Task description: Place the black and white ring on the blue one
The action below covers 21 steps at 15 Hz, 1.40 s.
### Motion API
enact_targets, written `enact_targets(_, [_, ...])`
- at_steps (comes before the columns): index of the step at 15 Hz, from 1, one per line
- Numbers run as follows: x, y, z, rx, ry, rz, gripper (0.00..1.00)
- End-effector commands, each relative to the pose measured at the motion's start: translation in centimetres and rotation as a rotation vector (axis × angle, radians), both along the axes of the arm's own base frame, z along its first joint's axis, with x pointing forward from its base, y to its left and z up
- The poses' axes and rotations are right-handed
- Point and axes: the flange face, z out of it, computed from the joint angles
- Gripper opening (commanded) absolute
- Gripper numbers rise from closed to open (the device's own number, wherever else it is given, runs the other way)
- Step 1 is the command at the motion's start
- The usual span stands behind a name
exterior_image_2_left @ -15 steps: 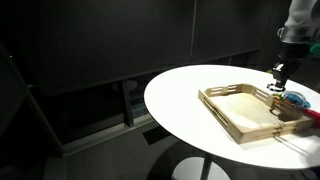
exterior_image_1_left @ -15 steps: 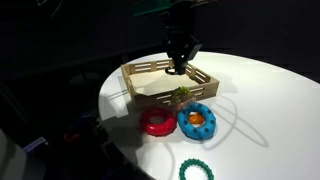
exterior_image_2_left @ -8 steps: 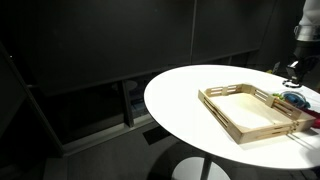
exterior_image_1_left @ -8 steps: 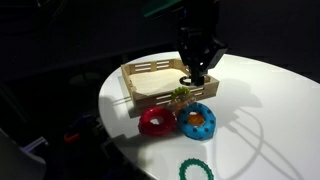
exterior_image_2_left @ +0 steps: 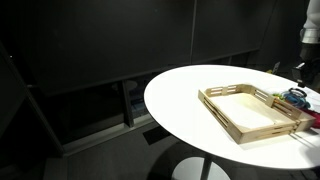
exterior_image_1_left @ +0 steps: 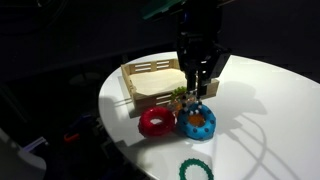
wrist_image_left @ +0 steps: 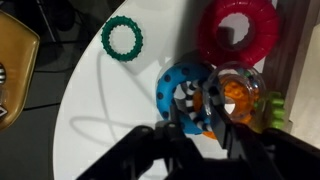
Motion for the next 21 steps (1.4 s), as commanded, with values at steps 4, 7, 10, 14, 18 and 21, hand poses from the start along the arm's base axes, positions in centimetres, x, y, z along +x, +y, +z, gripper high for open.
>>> enact_targets(4, [-0.6,0.5,0.3,0.016,0.027,-0.009,0.92])
enact_targets(7, [-0.5,1.4,1.0,0.066,0.026,0.001,1.0])
enact_targets(10, [-0.3,2.7,2.1,0.139,0.023,0.02,1.0])
enact_targets(14, [-0.3,5.0,5.0,0.251,0.019,0.076,1.0])
enact_targets(18, [-0.2,6.7,9.5,0.269,0.032,0.13,1.0])
enact_targets(21, [0.1,7.9,13.4,0.248,0.033,0.176,1.0])
